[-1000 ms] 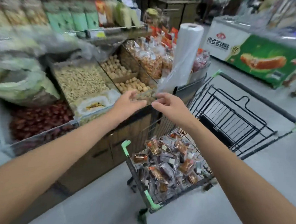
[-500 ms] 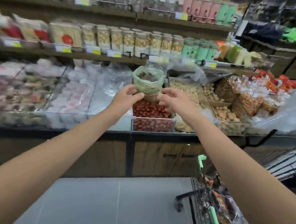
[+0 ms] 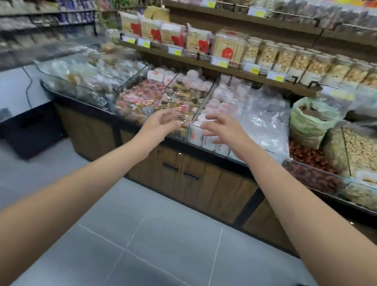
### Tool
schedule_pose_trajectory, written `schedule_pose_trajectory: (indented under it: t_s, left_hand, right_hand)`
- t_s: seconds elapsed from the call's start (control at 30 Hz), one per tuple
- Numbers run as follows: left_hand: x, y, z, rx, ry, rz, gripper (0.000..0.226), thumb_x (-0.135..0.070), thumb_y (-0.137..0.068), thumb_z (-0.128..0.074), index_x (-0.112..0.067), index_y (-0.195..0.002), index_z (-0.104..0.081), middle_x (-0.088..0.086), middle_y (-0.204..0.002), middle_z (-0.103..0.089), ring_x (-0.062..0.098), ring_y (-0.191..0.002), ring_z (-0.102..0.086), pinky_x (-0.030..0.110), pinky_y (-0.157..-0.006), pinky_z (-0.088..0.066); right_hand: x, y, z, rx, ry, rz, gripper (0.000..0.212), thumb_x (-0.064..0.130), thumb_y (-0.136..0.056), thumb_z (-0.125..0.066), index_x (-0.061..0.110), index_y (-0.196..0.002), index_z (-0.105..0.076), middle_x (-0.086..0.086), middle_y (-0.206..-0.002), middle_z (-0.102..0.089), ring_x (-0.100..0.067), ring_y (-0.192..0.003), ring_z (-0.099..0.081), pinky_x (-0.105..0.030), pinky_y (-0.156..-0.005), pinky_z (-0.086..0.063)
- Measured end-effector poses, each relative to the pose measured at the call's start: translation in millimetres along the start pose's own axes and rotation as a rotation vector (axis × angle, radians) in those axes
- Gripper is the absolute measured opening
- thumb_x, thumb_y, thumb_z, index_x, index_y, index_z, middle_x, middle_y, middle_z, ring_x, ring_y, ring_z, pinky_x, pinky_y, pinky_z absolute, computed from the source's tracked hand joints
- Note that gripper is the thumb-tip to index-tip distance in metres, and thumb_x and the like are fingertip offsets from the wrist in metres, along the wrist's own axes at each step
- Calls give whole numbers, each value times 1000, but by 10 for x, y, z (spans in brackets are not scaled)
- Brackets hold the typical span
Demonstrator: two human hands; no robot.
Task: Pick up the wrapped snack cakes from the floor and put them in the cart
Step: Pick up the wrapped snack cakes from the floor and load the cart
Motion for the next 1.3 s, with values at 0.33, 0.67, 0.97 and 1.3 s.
schedule_pose_trajectory:
  t_s: [0.33, 0.67, 0.97, 1.3]
  left_hand:
    - [695, 64, 1664, -265, -4, 144, 47, -24, -93, -57, -18, -137, -43, -3, -129, -55, 14, -114, -55, 34, -93, -46]
    - [1499, -565, 3024, -334, -156, 403, 35, -24, -92, -58, -14, -125, -51, 3, -115, -62, 12, -93, -63, 22, -72, -45]
    - [1991, -1092, 3878, -409, -130, 556, 34, -21, -92, -58, -12, -124, -53, 5, -111, -63, 4, -79, -60, 17, -65, -42]
    - [2827, -1685, 4924, -449, -18, 657, 32, -15, -94, -55, -6, -124, -52, 7, -106, -59, 12, -82, -58, 11, -58, -40]
  right_hand:
    - [565, -881, -1723, 281, 8, 66, 23, 31, -90, -62, 26, -112, -56, 6, -102, -69, -1, -78, -69, -20, -67, -52]
    - [774, -2114, -3480, 569, 52, 77, 27, 23, -94, -57, 13, -119, -58, -1, -100, -70, -15, -85, -68, -33, -78, -56]
    - [906, -3054, -4636, 763, 184, 92, 27, 26, -94, -54, 17, -119, -56, 3, -98, -67, -13, -89, -66, -34, -83, -54]
    - [826, -3871, -5895, 871, 277, -4, 26, 21, -92, -55, 14, -117, -57, 7, -89, -63, -9, -80, -63, -32, -82, -53]
Point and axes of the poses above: each hand's wrist, its own y-axis away from the middle knuckle, its own z-axis out of the back of the hand, x = y × z, the point moved 2 cm from there along -y, towards the middle knuckle
